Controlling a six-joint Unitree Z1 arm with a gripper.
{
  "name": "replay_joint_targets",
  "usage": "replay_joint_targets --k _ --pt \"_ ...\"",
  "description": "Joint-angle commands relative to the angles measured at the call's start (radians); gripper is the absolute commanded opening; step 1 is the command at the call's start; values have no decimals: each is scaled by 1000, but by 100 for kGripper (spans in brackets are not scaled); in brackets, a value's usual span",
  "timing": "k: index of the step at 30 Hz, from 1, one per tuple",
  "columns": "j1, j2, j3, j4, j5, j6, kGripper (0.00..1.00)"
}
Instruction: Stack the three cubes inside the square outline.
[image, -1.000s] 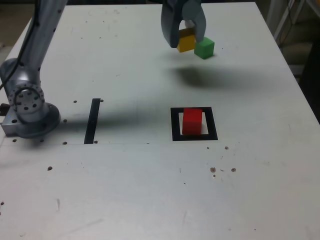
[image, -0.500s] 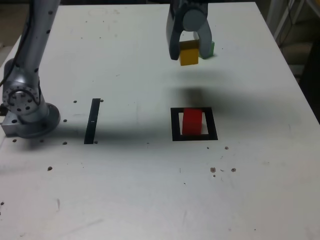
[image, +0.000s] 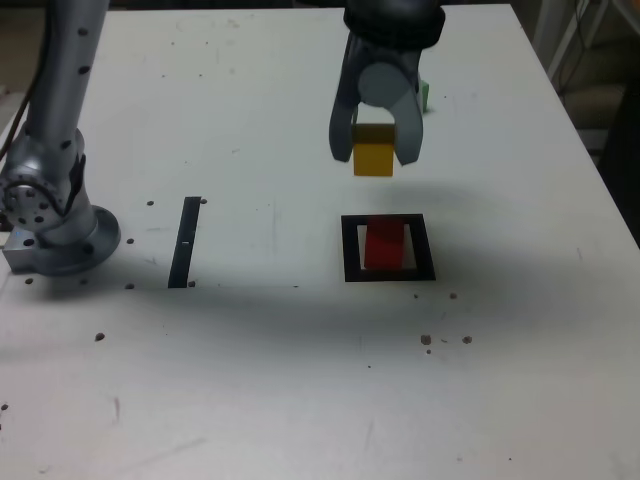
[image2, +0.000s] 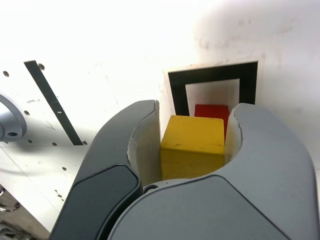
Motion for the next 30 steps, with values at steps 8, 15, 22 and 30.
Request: replay_joint_targets --k 8,15,22,30 --pt "-76 -14 64 -64 0 -39 32" --pt "-97 -1 63 -83 -2 -56 32" --pt "-106 24 57 -93 -3 -64 32" --pt "-123 52 56 -107 -4 -74 32"
